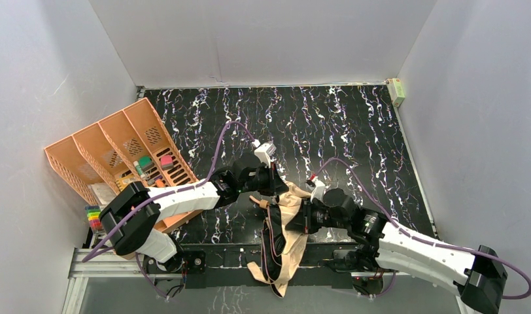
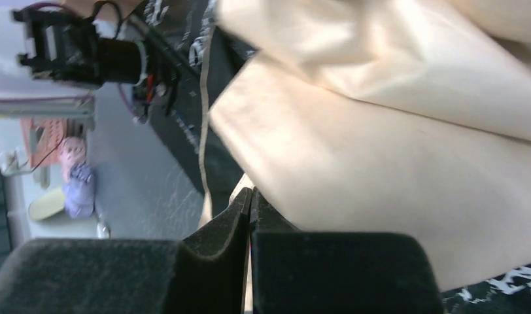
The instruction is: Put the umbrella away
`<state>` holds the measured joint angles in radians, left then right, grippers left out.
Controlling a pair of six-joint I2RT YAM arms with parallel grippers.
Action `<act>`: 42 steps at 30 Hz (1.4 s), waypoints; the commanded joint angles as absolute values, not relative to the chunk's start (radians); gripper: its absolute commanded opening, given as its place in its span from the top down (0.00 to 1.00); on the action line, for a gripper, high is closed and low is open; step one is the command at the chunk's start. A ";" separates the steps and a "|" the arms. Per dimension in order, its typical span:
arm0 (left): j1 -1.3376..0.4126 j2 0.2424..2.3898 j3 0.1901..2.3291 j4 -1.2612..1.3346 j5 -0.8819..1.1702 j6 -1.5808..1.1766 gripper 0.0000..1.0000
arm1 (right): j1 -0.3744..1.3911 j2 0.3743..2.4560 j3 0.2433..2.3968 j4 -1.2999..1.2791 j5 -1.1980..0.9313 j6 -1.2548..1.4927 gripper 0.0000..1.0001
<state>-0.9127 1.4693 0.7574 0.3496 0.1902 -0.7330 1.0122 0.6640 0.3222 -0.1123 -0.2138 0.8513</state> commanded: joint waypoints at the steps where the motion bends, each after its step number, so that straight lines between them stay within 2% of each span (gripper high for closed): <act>1: -0.914 1.463 0.771 0.354 0.178 -0.719 1.00 | 1.020 0.678 0.253 -0.057 -0.041 0.921 0.91; 10: -0.914 1.467 0.774 0.375 0.168 -0.742 1.00 | 1.020 0.900 0.164 0.153 0.089 0.927 0.93; 18: -0.881 1.515 0.856 0.375 0.178 -0.734 1.00 | 0.973 1.125 0.228 0.312 0.299 0.885 0.94; 24: -0.867 1.509 0.920 0.324 0.194 -0.696 1.00 | 0.831 1.299 0.314 0.370 0.226 0.850 0.95; 28: -0.867 1.472 0.911 0.314 0.209 -0.697 1.00 | 0.798 1.367 0.339 0.376 0.192 0.866 0.95; 42: -0.951 1.333 0.692 0.363 0.199 -0.783 1.00 | 0.757 1.426 0.342 0.381 0.144 0.926 0.96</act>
